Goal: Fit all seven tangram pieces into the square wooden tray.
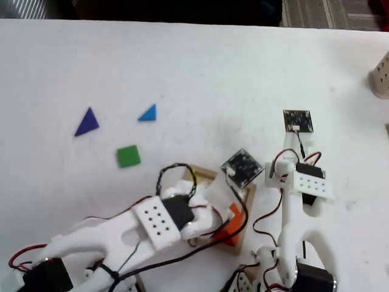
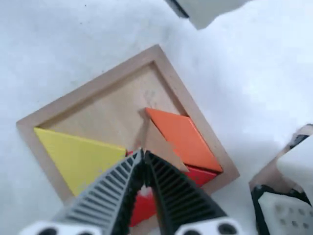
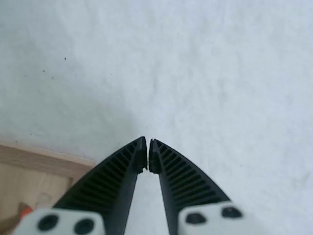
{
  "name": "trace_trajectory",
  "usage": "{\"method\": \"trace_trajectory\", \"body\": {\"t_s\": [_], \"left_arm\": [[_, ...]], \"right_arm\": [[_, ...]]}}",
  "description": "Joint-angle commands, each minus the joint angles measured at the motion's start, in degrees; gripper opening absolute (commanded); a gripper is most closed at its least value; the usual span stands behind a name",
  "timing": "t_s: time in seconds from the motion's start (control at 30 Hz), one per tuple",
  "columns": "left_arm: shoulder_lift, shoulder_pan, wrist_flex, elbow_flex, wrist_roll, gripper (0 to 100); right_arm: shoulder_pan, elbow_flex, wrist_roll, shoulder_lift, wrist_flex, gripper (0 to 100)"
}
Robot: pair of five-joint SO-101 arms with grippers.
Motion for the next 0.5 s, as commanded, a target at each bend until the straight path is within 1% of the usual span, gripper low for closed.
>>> {"method": "trace_trajectory", "body": {"t_s": [0.0,0.1,0.23,0.33,0.47], "left_arm": [[-0.7,-0.4,-2.3,4.4,-0.4,2],[2.3,-0.3,-5.5,7.1,-0.4,2],[4.7,1.8,-7.7,6.9,-0.1,2],[6.2,2.2,-8.4,5.3,2.3,2],[11.1,1.3,-10.1,1.8,2.6,2]], "right_arm": [[-0.6,-1.6,0.5,-1.3,-0.7,1.8],[-0.6,-1.6,0.5,-1.3,-0.7,1.8],[-0.6,-1.6,0.5,-1.3,-0.7,1.8],[-0.5,-1.6,0.5,-1.3,-0.7,1.8],[-0.4,-1.6,0.5,-1.3,-0.7,1.8]]}}
